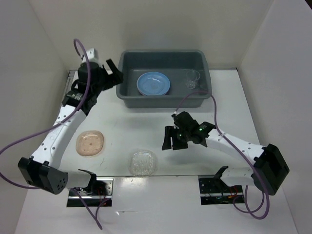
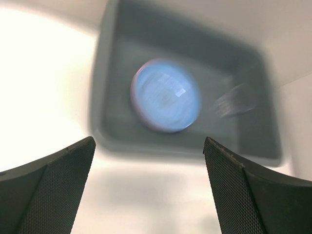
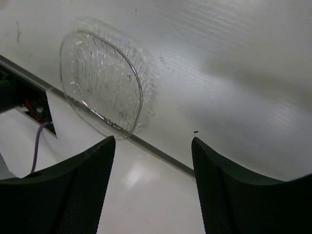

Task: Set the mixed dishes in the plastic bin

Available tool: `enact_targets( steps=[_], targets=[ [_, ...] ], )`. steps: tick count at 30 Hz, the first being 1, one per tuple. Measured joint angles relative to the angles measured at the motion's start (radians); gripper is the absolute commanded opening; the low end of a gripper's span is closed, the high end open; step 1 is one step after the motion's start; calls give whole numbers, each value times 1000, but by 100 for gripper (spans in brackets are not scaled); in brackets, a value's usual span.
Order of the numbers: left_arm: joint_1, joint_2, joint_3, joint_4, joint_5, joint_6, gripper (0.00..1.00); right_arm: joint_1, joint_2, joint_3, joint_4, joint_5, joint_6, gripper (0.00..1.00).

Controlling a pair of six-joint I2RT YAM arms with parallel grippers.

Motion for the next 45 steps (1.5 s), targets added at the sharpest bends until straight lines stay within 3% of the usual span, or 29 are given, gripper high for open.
enact_targets(
  steps=[5, 8, 18, 26, 34, 38, 41, 42, 45],
  targets=[
    [53, 38, -251, -20, 24, -55, 99, 49, 72, -40, 71, -66, 0, 69],
    [55, 41, -334, -63, 38, -77, 99, 56, 108, -55, 111, -97, -1, 63],
    [56, -19, -338, -22, 42, -81, 100, 57, 266, -53, 209, -126, -15, 44],
    [71, -58, -341, -22, 37, -80, 100, 57, 307, -53, 278, -141, -7, 44],
    [77, -58, -359, -26, 32, -79, 100, 65, 367, -25, 320, -159, 0, 36],
    [82, -68, -362, -26, 31, -75, 100, 90, 414, -19, 335, -172, 6, 26],
    [85, -85, -372, -30, 29, -73, 100, 103, 431, -7, 341, -174, 8, 13],
    [85, -90, -374, -31, 28, -73, 100, 106, 436, -2, 341, -174, 8, 3],
    [86, -100, -375, -30, 27, -71, 100, 116, 439, 19, 325, -162, 7, 0]
  ],
)
